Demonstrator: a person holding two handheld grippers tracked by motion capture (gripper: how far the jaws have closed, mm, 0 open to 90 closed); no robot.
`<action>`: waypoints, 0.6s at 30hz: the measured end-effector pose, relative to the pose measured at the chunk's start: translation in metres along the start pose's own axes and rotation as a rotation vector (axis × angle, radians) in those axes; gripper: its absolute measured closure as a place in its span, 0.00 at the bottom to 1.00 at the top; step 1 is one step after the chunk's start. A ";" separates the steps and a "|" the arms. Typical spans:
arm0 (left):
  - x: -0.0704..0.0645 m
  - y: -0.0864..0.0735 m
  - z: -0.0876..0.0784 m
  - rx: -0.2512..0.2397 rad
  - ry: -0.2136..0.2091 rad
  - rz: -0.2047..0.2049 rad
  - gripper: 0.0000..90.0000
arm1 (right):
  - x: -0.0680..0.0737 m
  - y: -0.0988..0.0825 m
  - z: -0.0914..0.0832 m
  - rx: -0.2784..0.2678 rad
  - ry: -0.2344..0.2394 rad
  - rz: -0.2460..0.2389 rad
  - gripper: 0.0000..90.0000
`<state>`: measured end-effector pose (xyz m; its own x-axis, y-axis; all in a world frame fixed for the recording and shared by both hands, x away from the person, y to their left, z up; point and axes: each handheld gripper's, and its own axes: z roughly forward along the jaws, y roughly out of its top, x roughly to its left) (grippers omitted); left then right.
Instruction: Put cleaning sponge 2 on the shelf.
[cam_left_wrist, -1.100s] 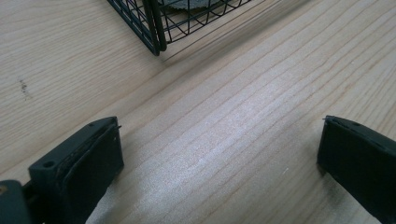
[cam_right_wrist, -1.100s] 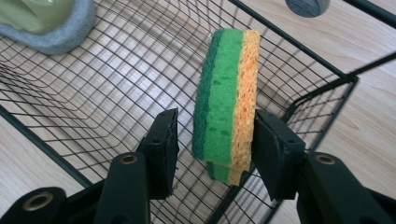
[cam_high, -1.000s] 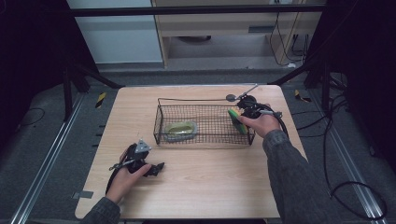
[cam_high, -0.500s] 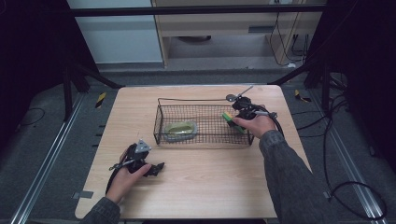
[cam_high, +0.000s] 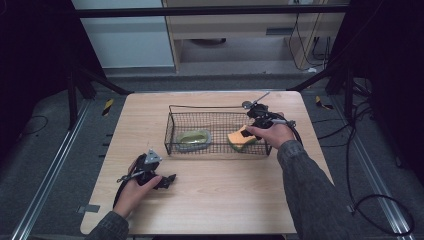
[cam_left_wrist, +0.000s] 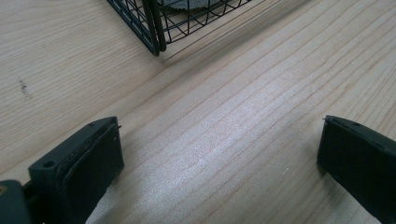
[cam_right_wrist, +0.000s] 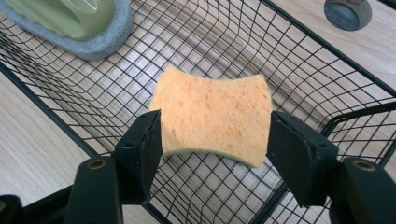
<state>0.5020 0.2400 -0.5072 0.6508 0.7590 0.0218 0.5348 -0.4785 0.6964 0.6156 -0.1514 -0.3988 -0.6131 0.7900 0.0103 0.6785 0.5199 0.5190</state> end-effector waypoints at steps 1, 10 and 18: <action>0.000 0.000 0.000 0.000 0.000 0.000 0.00 | 0.000 0.000 0.000 -0.002 -0.002 -0.002 0.39; 0.000 0.000 0.000 0.000 -0.001 -0.001 0.00 | -0.003 -0.003 -0.010 -0.015 -0.015 0.008 0.33; 0.000 0.000 0.000 -0.001 -0.001 -0.002 0.00 | -0.005 -0.011 -0.012 -0.034 -0.046 0.008 0.22</action>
<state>0.5018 0.2400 -0.5074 0.6505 0.7592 0.0194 0.5356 -0.4767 0.6970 0.6061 -0.1648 -0.3939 -0.5877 0.8087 -0.0239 0.6689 0.5023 0.5480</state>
